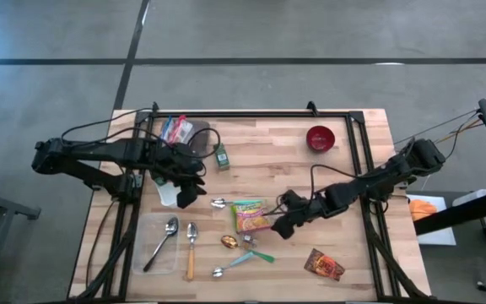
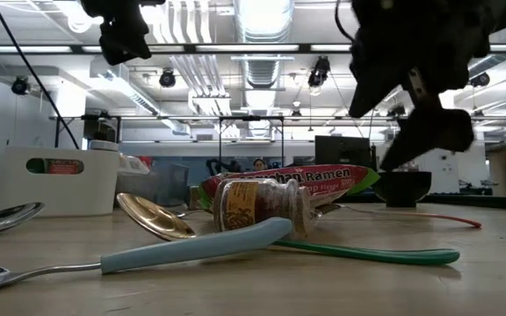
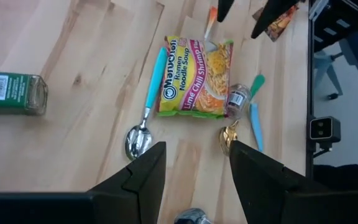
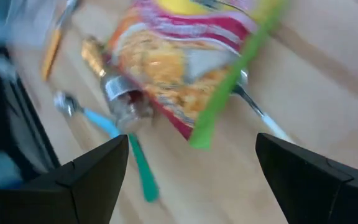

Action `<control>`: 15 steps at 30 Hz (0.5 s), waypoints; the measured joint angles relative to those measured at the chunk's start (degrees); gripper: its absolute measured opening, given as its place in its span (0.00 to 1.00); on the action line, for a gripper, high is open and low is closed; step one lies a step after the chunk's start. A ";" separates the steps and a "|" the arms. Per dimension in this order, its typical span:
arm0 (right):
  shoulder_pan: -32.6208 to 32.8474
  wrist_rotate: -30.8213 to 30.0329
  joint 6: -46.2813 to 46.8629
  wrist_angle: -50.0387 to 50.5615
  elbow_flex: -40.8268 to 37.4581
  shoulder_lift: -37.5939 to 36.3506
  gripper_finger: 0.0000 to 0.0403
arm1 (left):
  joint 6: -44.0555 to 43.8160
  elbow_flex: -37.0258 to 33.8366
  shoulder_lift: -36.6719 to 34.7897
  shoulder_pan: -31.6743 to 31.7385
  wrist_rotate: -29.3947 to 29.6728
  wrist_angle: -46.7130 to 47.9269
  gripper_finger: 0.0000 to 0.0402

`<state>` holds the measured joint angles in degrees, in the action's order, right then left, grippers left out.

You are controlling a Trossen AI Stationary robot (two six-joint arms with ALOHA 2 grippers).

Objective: Pick & Place Food Item
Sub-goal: Put the white and orange spoon into the transparent bin

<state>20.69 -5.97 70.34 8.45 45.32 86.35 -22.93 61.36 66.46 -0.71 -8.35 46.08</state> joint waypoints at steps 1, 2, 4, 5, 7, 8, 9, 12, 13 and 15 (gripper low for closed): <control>-0.34 -0.01 -3.68 1.33 0.67 0.00 0.84 | 0.29 0.00 0.00 0.00 0.00 0.01 0.44; -0.65 0.01 -7.28 3.23 1.36 0.00 0.82 | 0.41 0.00 0.00 0.00 0.01 0.01 0.44; -1.25 -0.15 -12.47 8.89 2.89 0.25 0.78 | 0.43 -0.02 0.00 0.00 0.01 0.01 0.44; -1.42 -0.31 -14.11 11.89 3.59 0.65 0.75 | 0.43 -0.02 0.00 0.00 0.01 0.01 0.44; -1.57 -0.38 -16.85 15.90 4.34 1.54 0.70 | 0.43 -0.11 0.00 0.00 -0.01 0.01 0.44; -1.63 -0.35 -18.36 16.44 4.57 2.21 0.67 | 0.43 -0.25 0.00 0.00 0.01 -0.01 0.44; -1.59 -0.21 -19.93 16.33 4.89 2.87 0.64 | 0.43 -0.36 0.00 0.00 0.00 0.02 0.44; -1.57 -0.22 -24.83 16.43 5.72 5.48 0.57 | 0.43 -0.85 0.00 0.00 -0.01 0.05 0.44; -1.65 -0.21 -26.20 16.13 6.13 6.46 0.55 | 0.43 -1.00 0.00 0.00 -0.01 0.09 0.44; -1.66 -0.29 -28.59 16.45 6.94 8.87 0.51 | 0.43 -1.32 0.00 0.00 -0.01 0.03 0.44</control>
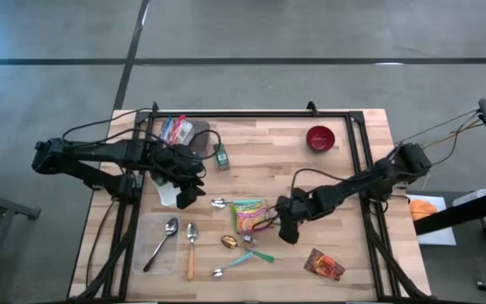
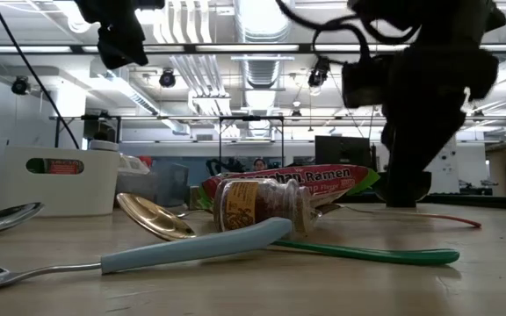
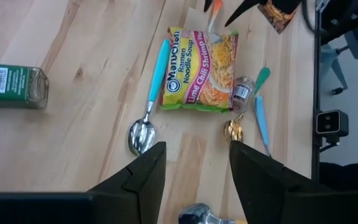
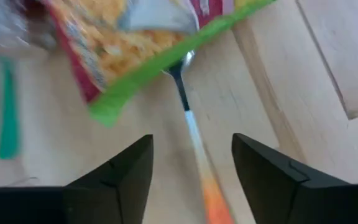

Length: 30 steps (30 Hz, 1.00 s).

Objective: Pick & Place Food Item
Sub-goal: Put the white and orange spoon into the transparent bin

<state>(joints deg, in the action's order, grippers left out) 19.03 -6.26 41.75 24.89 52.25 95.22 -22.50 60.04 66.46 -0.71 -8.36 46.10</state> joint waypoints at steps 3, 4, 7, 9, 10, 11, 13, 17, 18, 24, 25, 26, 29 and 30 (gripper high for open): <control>0.09 -0.84 -2.75 -0.33 1.88 3.94 0.48 | -0.08 -0.52 0.00 0.00 0.00 0.23 0.44; 0.11 -1.09 -3.27 -0.04 2.50 5.42 0.47 | -0.24 -0.56 0.00 0.00 0.00 0.35 0.44; 0.10 -1.69 -4.20 1.76 5.03 9.31 0.44 | -0.24 -0.56 0.00 0.00 0.00 0.38 0.44; 0.12 -1.71 -3.49 4.04 7.18 11.90 0.42 | -0.24 -0.54 0.00 0.00 0.00 0.43 0.44; 0.11 -1.66 -2.66 5.66 8.46 12.85 0.40 | -0.26 -0.49 0.00 0.00 -0.04 0.45 0.44; 0.11 -1.52 -2.26 7.39 9.72 13.94 0.37 | -0.26 -0.47 0.00 0.00 -0.08 0.39 0.44; 0.13 -1.42 -2.05 10.83 12.21 15.59 0.31 | -0.25 -0.47 0.00 0.00 -0.17 0.47 0.44; 0.15 -0.97 -3.17 13.96 15.47 17.68 0.14 | -0.19 -0.47 0.00 0.00 -0.17 0.46 0.44; 0.15 -0.95 -3.16 14.19 15.89 17.84 0.09 | -0.19 -0.47 0.00 0.00 -0.17 0.48 0.44; 0.15 -1.58 1.72 15.48 16.65 17.37 0.03 | -0.02 -0.47 0.00 0.00 -0.17 0.48 0.44; 0.15 -1.66 3.08 15.91 16.80 17.11 0.03 | -0.02 -0.47 0.00 0.00 -0.17 0.46 0.44; 0.16 -1.66 4.37 16.24 16.87 16.80 0.03 | -0.02 -0.47 0.00 0.00 -0.17 0.48 0.44; 0.51 -2.02 7.70 16.34 16.54 15.81 0.03 | -0.02 -0.47 0.00 0.00 -0.17 0.58 0.44; 0.65 -2.51 8.91 16.66 16.36 15.50 0.03 | -0.02 -0.47 0.00 0.00 -0.17 0.65 0.44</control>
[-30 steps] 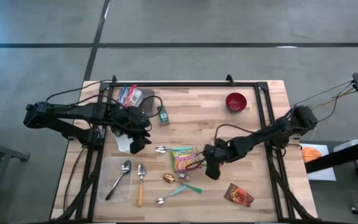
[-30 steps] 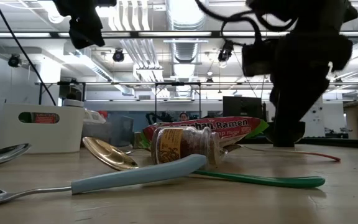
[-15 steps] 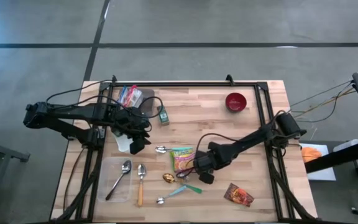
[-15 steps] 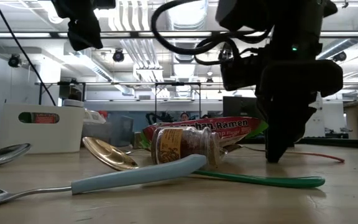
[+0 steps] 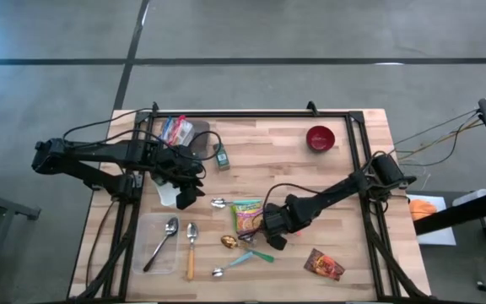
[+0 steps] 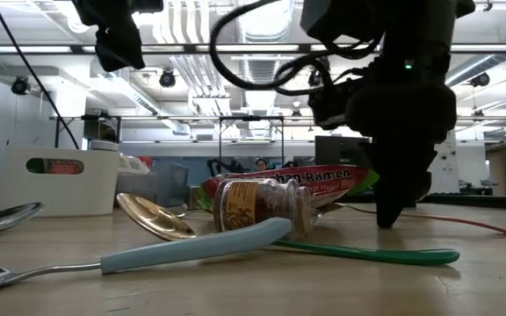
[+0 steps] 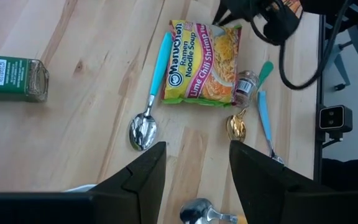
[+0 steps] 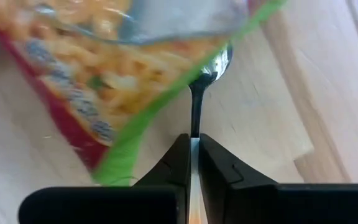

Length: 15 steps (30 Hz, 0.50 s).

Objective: Pick & Place Food Item
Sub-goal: Put the white and orange spoon into the transparent bin

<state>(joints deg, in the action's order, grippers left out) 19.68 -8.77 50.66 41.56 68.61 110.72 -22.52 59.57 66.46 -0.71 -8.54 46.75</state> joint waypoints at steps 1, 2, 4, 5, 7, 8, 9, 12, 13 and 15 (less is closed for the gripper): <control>0.19 -0.32 1.54 0.52 -0.13 -0.41 0.03 | -0.01 0.00 0.00 0.00 0.00 -0.02 0.44; 0.31 -0.72 3.30 1.74 -0.35 -0.93 0.03 | -0.02 0.00 0.00 0.00 0.00 0.00 0.44; 0.62 -1.37 7.08 4.68 -0.70 -1.71 0.03 | -0.11 0.00 0.00 0.00 0.00 0.01 0.44; 0.82 -1.92 9.25 6.29 -0.76 -2.03 0.03 | -0.30 0.00 0.00 0.00 -0.02 0.02 0.44; 1.43 -2.12 13.79 10.02 -0.69 -3.01 0.02 | -1.05 0.00 -0.20 0.00 -0.02 0.03 0.44; 1.81 -2.12 15.53 11.74 -0.69 -3.47 0.02 | -1.31 0.00 -0.43 0.00 -0.02 0.02 0.44; 2.32 -2.12 16.87 12.73 -0.71 -3.96 0.02 | -1.33 0.00 -0.73 0.00 0.00 0.00 0.44; 3.46 -2.84 20.05 12.64 -0.73 -5.04 0.02 | -1.98 0.00 -1.53 0.00 0.03 -0.51 0.44; 3.81 -3.41 21.29 12.67 -0.76 -5.65 0.02 | -2.53 0.00 -1.77 0.00 0.16 -0.76 0.44; 4.35 -4.61 24.37 12.40 -0.69 -6.93 0.02 | -4.18 0.00 -2.08 0.00 1.28 -1.74 0.44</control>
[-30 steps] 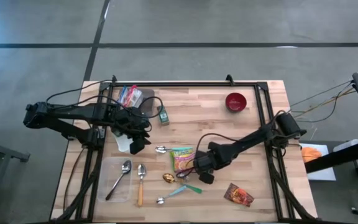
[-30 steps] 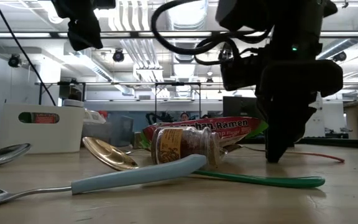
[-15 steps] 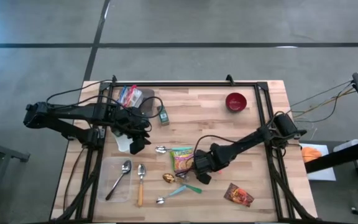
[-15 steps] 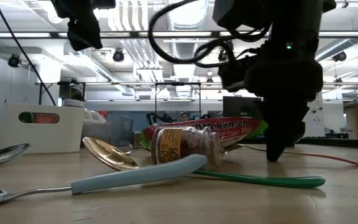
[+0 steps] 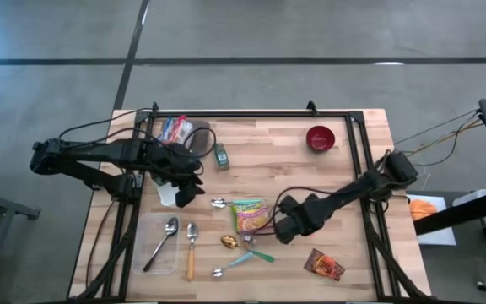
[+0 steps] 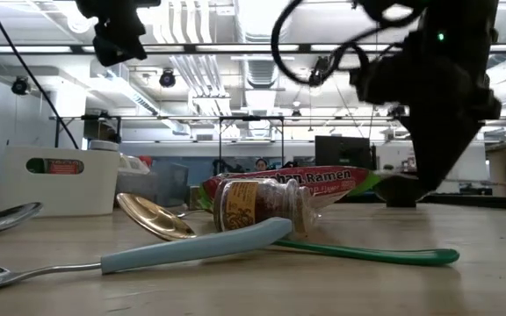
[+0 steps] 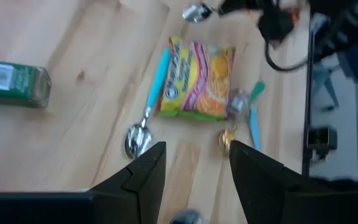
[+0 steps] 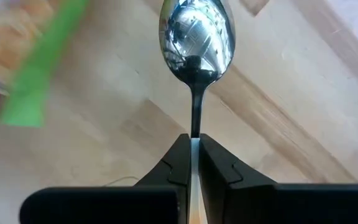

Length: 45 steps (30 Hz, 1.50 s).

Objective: Pick & Place Food Item
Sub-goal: Put the white and orange spoon into the transparent bin

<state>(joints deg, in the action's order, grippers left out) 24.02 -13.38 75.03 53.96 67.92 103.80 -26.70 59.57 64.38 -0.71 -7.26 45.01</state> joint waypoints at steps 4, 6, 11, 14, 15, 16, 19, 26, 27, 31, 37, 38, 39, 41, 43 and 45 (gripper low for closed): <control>1.06 -5.35 6.55 -0.10 0.43 -2.72 0.02 | -4.86 0.02 -0.17 0.00 3.99 -3.39 0.44; 1.39 -10.18 9.49 -0.42 1.30 -4.38 0.02 | -7.74 0.02 -0.15 0.02 5.48 -5.54 0.44; 1.30 -25.32 10.65 -6.04 5.06 -7.94 0.02 | -9.20 0.02 -0.15 -0.33 7.51 -15.20 0.44; 1.07 -33.47 5.61 -12.56 8.12 -9.72 0.02 | -9.14 0.02 -0.15 -0.33 7.51 -20.08 0.44; 0.83 -35.56 3.38 -14.66 9.22 -10.12 0.02 | -8.90 0.02 0.02 -0.33 7.51 -20.99 0.44; 0.69 -37.45 0.92 -16.90 10.23 -10.42 0.02 | -8.51 0.02 0.17 -0.33 7.54 -22.01 0.44; -0.07 -42.37 -7.60 -24.28 12.71 -11.29 0.02 | -7.89 0.00 0.63 -0.45 7.44 -23.27 0.44; -3.54 -45.01 -26.82 -44.25 15.02 -11.73 0.02 | -7.86 -2.38 1.21 -1.27 7.29 -34.04 0.44; -4.05 -44.90 -27.40 -45.28 15.03 -11.65 0.02 | -8.12 -2.85 1.34 -1.29 7.29 -36.38 0.44; -5.52 -44.35 -25.74 -45.94 15.02 -11.08 0.02 | -8.28 -4.60 1.36 -1.36 7.29 -41.69 0.44; -6.92 -40.61 -24.77 -48.57 14.93 -9.82 0.02 | -8.08 -5.62 1.43 -1.40 7.27 -44.00 0.44; -7.21 -40.05 -25.03 -49.62 14.93 -9.82 0.02 | -7.79 -5.62 1.61 -1.40 7.29 -44.19 0.44; -7.46 -39.48 -25.36 -50.54 14.93 -9.63 0.02 | -7.68 -5.62 1.79 -1.39 7.30 -44.44 0.44; -7.88 -39.14 -25.81 -52.39 14.97 -9.30 0.02 | -7.65 -5.62 2.18 -1.38 7.32 -44.56 0.44; -8.22 -37.51 -26.37 -53.97 14.93 -8.63 0.02 | -7.65 -5.62 3.11 -1.38 7.03 -46.17 0.44; -8.57 -35.58 -27.01 -55.94 14.97 -7.90 0.02 | -7.65 -5.62 3.68 -1.38 5.97 -46.55 0.44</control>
<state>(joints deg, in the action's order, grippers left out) 15.46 -48.96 48.02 -1.98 82.89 95.90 -34.35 53.95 68.06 -2.09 -1.29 -1.54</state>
